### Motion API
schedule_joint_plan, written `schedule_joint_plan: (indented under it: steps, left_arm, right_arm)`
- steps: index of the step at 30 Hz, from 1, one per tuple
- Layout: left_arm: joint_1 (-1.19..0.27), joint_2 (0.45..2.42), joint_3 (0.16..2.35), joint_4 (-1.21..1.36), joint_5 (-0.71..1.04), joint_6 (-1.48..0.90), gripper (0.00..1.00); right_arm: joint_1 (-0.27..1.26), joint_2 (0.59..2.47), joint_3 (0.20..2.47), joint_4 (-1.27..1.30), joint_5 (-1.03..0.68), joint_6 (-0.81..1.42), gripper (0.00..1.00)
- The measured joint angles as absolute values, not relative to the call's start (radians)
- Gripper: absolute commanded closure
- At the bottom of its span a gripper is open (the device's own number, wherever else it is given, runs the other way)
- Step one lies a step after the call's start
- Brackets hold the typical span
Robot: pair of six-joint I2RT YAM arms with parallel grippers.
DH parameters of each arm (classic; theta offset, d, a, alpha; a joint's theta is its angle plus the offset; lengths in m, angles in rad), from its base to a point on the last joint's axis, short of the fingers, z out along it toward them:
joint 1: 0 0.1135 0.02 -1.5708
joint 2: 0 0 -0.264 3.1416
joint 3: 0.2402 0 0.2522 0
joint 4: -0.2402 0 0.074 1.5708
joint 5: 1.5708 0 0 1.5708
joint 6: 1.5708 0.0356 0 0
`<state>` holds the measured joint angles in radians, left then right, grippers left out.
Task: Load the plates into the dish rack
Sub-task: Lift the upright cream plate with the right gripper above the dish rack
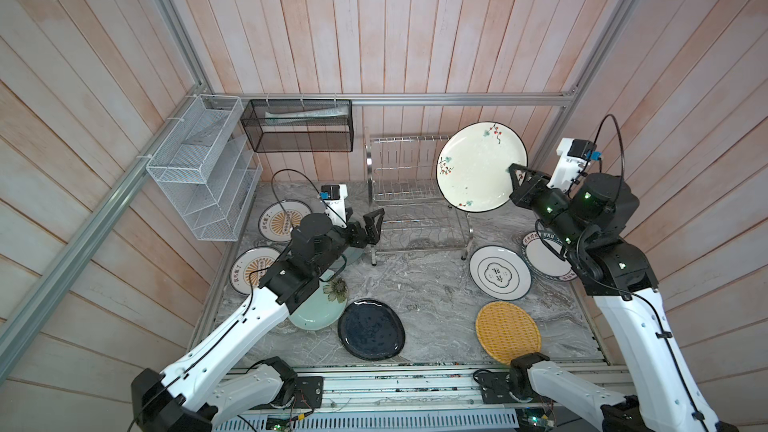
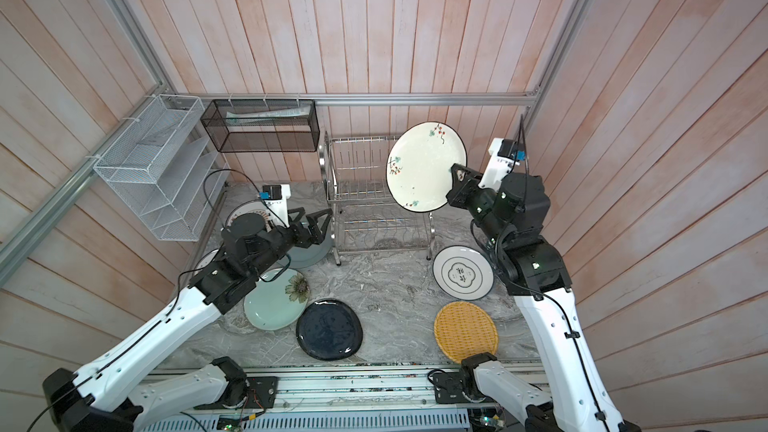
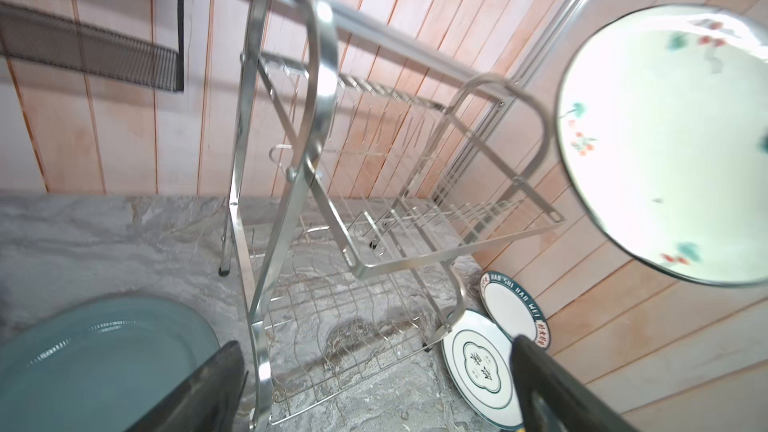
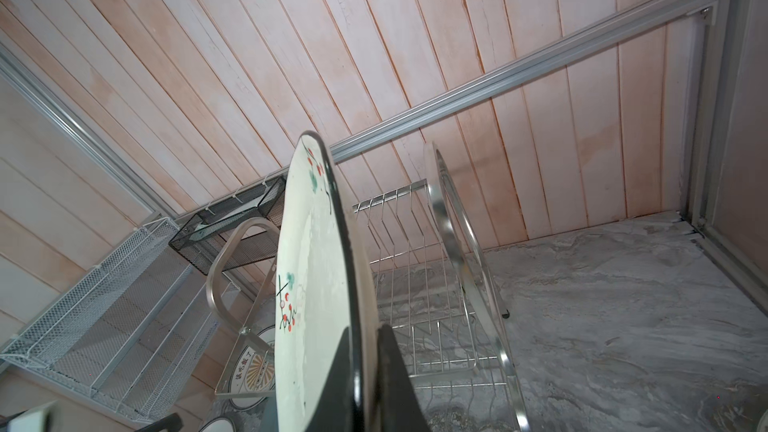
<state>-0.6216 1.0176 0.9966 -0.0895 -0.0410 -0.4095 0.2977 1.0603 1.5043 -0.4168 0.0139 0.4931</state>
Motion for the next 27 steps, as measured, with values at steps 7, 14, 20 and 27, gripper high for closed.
schedule_joint_plan:
  steps: [7, 14, 20, 27]
  left_arm:
    - [-0.620, 0.788, 0.797, -0.146, -0.062, -0.371, 0.00]
    - [-0.616, 0.725, 0.788, -0.283, -0.078, -0.311, 0.00]
    - [-0.616, 0.606, 0.731, -0.353, -0.081, -0.257, 0.00]
    - [-0.594, 0.508, 0.689, -0.344, -0.046, -0.240, 0.00]
  right_arm:
    - [0.297, 1.213, 1.702, -0.453, 0.068, 0.436, 1.00]
    - [0.298, 1.404, 1.969, -0.537, 0.126, 0.355, 1.00]
    - [0.319, 1.552, 2.170, -0.638, 0.252, 0.255, 1.00]
    - [0.426, 1.685, 2.300, -0.681, 0.440, 0.091, 1.00]
